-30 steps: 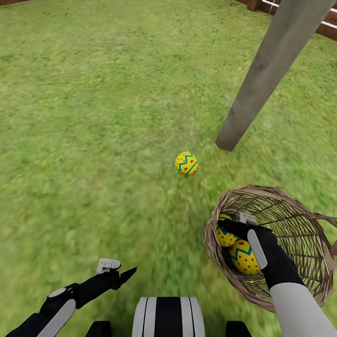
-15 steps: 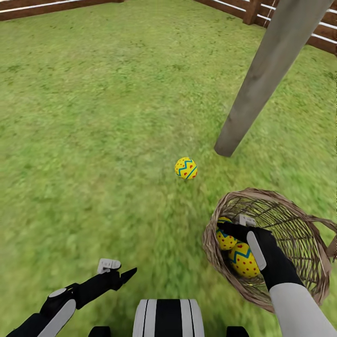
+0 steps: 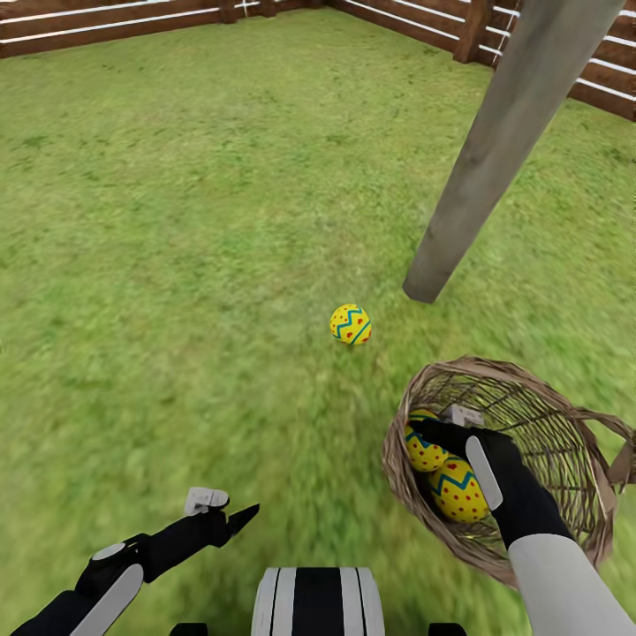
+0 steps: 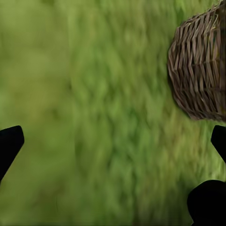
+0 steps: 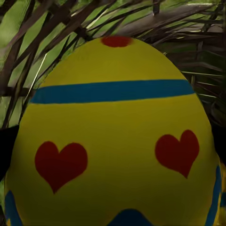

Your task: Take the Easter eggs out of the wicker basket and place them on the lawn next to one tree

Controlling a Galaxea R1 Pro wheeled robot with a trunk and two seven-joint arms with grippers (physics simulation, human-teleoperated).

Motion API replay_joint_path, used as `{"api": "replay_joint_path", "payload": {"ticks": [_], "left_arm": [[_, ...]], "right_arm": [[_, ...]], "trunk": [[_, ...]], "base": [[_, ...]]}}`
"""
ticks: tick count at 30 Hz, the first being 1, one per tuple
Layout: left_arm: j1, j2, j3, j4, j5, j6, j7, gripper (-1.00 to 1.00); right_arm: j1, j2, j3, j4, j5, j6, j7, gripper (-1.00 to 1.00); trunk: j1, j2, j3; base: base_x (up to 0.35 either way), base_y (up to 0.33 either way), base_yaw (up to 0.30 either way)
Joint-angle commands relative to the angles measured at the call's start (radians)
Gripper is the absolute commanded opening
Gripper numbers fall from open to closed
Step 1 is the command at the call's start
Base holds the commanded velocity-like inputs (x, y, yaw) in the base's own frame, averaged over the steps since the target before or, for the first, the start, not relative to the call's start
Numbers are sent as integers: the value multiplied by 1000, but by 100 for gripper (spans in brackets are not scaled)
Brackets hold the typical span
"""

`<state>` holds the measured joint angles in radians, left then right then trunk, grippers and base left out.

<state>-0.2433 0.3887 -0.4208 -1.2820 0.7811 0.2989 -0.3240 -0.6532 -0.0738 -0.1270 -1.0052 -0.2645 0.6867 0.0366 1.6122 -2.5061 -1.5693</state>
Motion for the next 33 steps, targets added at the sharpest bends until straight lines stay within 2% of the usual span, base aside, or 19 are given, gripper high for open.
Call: {"api": "replay_joint_path", "payload": {"ticks": [1,11,27,33], "left_arm": [[-1,1,-1,0,10,6,0,100],[-1,-1,-3,0,10,11,5,100],[-1,-2,-4,-4,9,26,6,100],[-1,-1,-3,-4,9,26,6,100]], "right_arm": [[0,0,-2,-1,1,5,3,-100],[0,0,0,0,8,5,2,-100],[0,0,0,0,8,5,1,-100],[0,0,0,-1,9,5,0,-100]], "trunk": [[-1,0,3],[-5,2,46],[-13,7,108],[-36,49,133]], "base": [[0,0,0],[0,0,-16],[-100,-33,0],[-25,-8,-40]]}}
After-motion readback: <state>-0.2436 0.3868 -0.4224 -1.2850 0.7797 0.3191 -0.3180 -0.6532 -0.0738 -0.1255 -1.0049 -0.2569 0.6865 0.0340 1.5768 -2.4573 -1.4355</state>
